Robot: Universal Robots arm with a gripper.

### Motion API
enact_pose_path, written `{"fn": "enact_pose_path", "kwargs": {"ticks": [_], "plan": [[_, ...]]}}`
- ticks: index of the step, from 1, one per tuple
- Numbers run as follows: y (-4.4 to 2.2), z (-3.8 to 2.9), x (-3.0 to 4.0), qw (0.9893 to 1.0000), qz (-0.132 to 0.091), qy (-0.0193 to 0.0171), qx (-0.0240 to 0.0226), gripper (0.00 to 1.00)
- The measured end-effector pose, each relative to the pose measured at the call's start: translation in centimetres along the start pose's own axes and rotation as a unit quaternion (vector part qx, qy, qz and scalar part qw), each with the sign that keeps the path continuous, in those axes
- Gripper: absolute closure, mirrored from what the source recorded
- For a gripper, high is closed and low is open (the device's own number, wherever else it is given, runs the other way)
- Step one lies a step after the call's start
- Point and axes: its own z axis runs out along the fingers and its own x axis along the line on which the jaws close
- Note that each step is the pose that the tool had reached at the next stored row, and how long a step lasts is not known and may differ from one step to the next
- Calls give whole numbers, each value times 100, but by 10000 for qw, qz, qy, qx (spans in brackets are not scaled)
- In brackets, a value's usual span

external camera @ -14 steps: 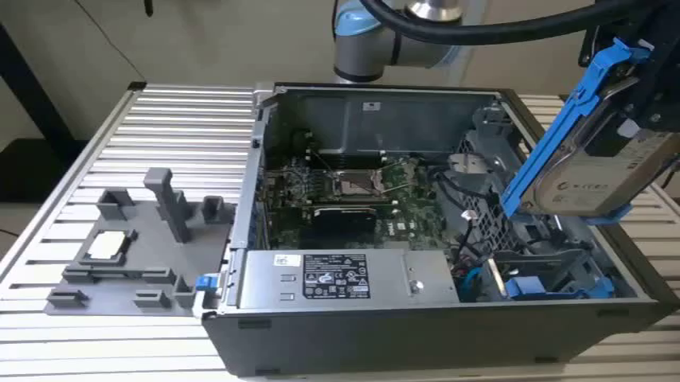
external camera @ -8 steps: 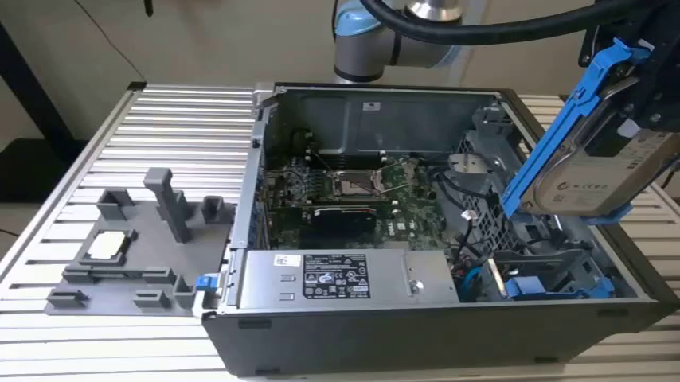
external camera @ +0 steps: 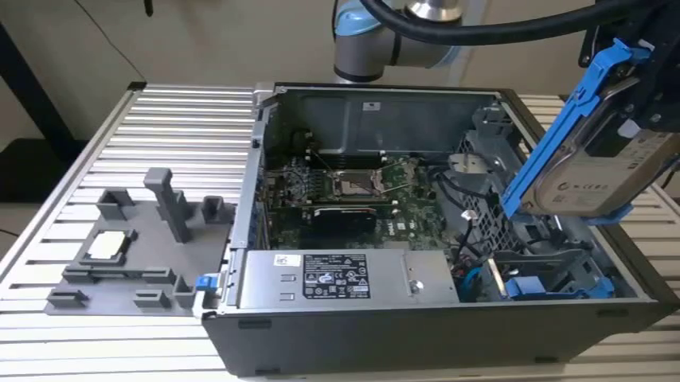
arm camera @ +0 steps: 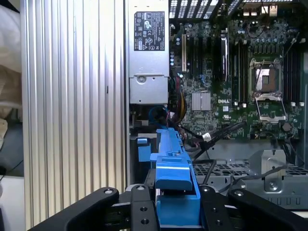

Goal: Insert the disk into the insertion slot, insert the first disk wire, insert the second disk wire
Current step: 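Insert the disk into the insertion slot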

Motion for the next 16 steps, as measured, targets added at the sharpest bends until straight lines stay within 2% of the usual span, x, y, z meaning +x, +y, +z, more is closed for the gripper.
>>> {"fn": "enact_pose_path", "kwargs": {"ticks": [5, 16], "plan": [[-1, 22, 0, 9999, 0, -2, 127, 67], [-4, 109, 0, 9999, -10, -2, 170, 67]]}}
